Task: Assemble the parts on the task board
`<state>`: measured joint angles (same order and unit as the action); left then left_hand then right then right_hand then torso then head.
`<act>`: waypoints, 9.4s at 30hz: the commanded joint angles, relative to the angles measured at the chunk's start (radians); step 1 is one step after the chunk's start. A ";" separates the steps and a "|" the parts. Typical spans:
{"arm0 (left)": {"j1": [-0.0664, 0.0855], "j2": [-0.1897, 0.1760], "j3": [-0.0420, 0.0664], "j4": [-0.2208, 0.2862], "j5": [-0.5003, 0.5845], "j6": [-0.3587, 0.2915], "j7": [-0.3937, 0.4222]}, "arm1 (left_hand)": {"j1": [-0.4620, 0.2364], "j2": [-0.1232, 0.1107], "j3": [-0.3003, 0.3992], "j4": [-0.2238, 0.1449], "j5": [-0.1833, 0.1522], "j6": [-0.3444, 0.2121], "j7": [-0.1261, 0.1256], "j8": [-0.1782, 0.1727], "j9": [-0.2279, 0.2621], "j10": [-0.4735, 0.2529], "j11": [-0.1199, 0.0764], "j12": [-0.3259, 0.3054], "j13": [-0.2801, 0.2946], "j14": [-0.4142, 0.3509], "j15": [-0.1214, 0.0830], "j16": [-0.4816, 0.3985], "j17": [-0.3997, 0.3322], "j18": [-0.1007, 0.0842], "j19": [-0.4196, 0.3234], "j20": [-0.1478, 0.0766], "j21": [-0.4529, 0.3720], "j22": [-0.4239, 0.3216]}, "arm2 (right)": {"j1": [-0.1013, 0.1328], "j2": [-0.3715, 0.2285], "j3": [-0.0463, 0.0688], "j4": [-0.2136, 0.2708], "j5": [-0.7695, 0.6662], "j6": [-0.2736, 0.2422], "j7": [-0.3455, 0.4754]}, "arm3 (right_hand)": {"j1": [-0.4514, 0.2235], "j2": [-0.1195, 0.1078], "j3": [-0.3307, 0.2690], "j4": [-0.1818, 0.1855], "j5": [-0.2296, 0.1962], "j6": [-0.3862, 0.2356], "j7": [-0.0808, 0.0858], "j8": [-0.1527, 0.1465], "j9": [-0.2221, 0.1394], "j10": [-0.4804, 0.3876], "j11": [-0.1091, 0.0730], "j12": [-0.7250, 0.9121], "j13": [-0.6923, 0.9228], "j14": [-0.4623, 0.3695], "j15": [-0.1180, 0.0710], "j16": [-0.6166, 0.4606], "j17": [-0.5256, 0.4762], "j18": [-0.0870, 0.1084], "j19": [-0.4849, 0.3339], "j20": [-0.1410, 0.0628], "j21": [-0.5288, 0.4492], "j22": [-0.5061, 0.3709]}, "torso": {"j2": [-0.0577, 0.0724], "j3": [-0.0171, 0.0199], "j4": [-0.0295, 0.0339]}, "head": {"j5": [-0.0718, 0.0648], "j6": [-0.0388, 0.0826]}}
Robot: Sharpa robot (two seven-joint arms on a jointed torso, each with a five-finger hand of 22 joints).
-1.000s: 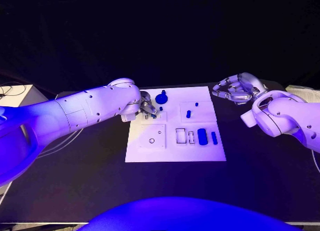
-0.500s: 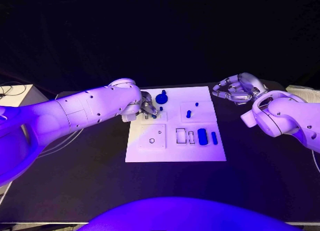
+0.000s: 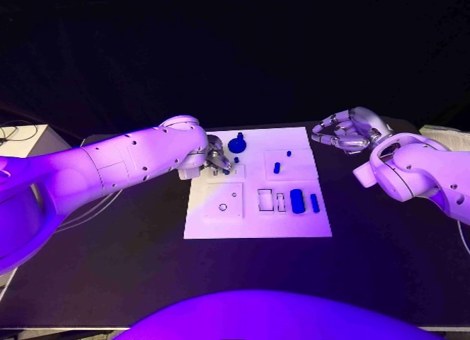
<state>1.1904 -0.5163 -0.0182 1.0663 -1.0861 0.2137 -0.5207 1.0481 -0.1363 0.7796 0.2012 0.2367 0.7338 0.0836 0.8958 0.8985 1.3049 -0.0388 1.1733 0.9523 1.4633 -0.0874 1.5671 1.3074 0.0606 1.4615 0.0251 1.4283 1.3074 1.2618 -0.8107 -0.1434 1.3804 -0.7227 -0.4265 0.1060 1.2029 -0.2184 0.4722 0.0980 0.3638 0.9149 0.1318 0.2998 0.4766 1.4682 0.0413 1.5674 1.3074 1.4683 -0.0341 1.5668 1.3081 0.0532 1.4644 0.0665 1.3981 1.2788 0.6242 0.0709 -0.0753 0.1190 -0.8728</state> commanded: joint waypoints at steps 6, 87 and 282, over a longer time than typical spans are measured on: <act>-0.002 0.000 -0.001 -0.002 -0.012 0.037 0.001 | 0.000 0.008 0.150 -0.156 0.010 0.057 -0.052 0.003 0.099 0.008 -0.001 -0.002 0.000 0.105 -0.007 -0.005 0.255 -0.008 0.002 -0.009 0.004 0.028 | 0.000 -0.001 0.000 0.001 -0.007 0.008 0.001 | -0.004 -0.002 0.002 0.005 0.006 -0.009 0.000 -0.003 0.001 0.102 0.006 0.003 0.263 0.102 0.008 0.004 0.263 0.003 0.014 0.007 -0.005 0.001 | 0.000 -0.0007 -0.0002 | 0.001 0.000; -0.014 -0.009 -0.003 -0.014 -0.001 0.071 -0.001 | -0.063 -0.047 -0.340 0.081 -0.078 0.124 -0.068 -0.059 0.188 0.013 -0.011 0.005 -0.004 0.103 -0.016 -0.010 0.250 -0.009 0.007 -0.018 -0.001 0.034 | 0.000 -0.005 0.000 0.002 -0.007 0.007 0.002 | -0.001 -0.004 0.001 0.004 0.005 -0.007 0.000 -0.008 0.004 0.102 0.006 0.003 0.262 0.102 0.009 0.004 0.263 0.003 0.014 0.008 -0.004 0.003 | 0.000 -0.0009 -0.0007 | -0.012 0.000; 0.034 0.053 0.123 -0.338 0.111 0.093 0.061 | 0.121 0.059 0.167 -0.105 -0.132 -0.023 0.036 -0.237 -0.088 -0.144 0.075 -0.083 -0.180 0.075 0.056 -0.064 0.183 0.017 -0.055 0.049 -0.087 -0.067 | 0.028 -0.020 0.011 0.033 -0.013 -0.005 0.016 | 0.007 -0.002 0.004 0.001 0.007 -0.006 0.002 -0.018 0.009 0.102 0.007 0.003 0.263 0.102 0.009 0.004 0.263 0.003 0.014 0.009 -0.003 0.007 | 0.050 -0.0009 -0.0263 | 0.024 0.031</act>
<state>1.2261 -0.4628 0.1054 0.7253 -0.9865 0.2794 -0.4661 1.1740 -0.0814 0.8518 0.1849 0.0981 0.7111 0.1197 0.6523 0.8108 1.1614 0.0325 1.0919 0.7734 1.4649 -0.0389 1.4984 1.3074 0.0761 1.4068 0.0667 1.3389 1.2398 1.2893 -0.8310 -0.1332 1.4132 -0.7276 -0.4347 0.1174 1.2028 -0.2185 0.4723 0.0979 0.3680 0.9152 0.1315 0.2852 0.4841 1.4682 0.0413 1.5674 1.3077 1.4647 -0.0305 1.5668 1.3073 0.0532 1.4679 0.0701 1.3981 1.2844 0.6740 0.0700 -0.1014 0.1423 -0.8417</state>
